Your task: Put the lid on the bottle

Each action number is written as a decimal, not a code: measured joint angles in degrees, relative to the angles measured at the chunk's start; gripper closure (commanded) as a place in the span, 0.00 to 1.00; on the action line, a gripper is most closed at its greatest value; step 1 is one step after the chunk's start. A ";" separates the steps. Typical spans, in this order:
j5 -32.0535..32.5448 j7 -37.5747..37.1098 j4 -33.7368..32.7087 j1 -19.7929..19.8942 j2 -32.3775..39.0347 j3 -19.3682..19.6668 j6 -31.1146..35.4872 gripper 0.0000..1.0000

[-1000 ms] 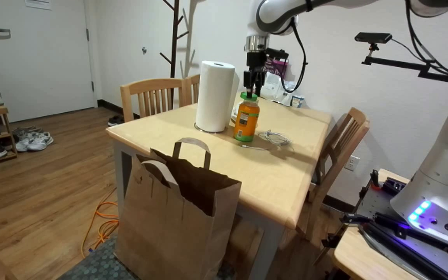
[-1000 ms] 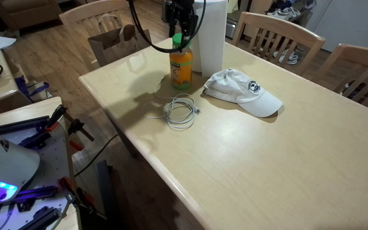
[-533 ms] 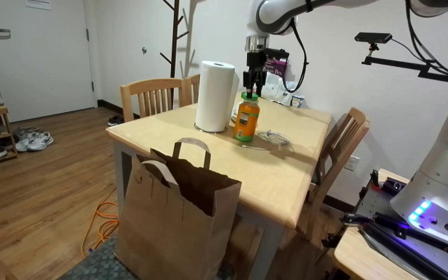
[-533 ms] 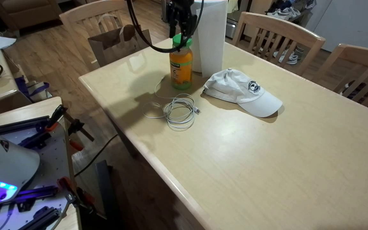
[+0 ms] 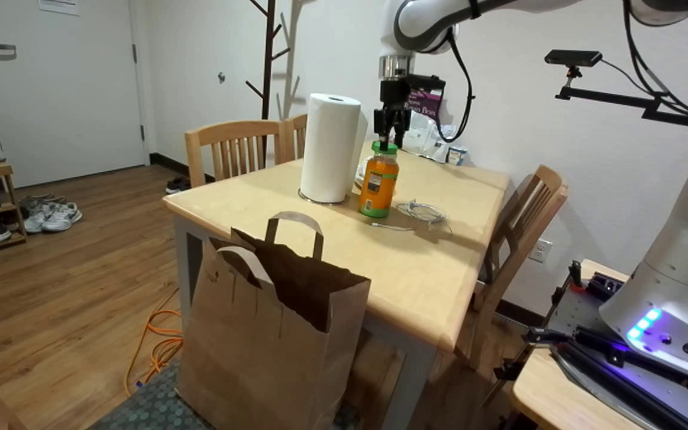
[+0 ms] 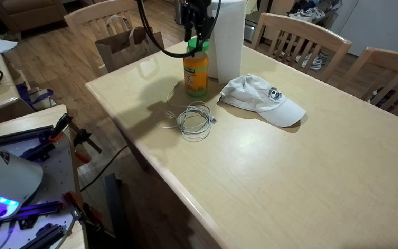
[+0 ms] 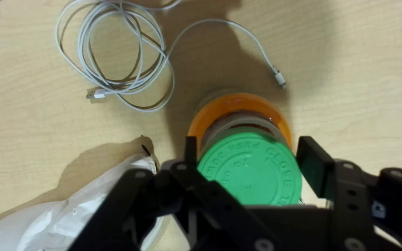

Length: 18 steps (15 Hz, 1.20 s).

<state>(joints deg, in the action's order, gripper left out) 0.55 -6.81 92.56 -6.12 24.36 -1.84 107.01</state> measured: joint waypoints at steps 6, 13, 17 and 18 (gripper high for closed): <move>-1.80 0.00 -0.05 -0.01 0.05 -0.51 -0.68 0.53; -2.83 0.00 -0.10 0.02 0.04 -0.51 -1.07 0.53; -3.22 -0.04 -0.10 0.03 0.05 -0.47 -1.95 0.53; -3.30 -0.07 -0.09 0.03 0.11 -0.47 -2.28 0.53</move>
<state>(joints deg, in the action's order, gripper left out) -2.74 -6.88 92.47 -6.09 24.47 -2.30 104.73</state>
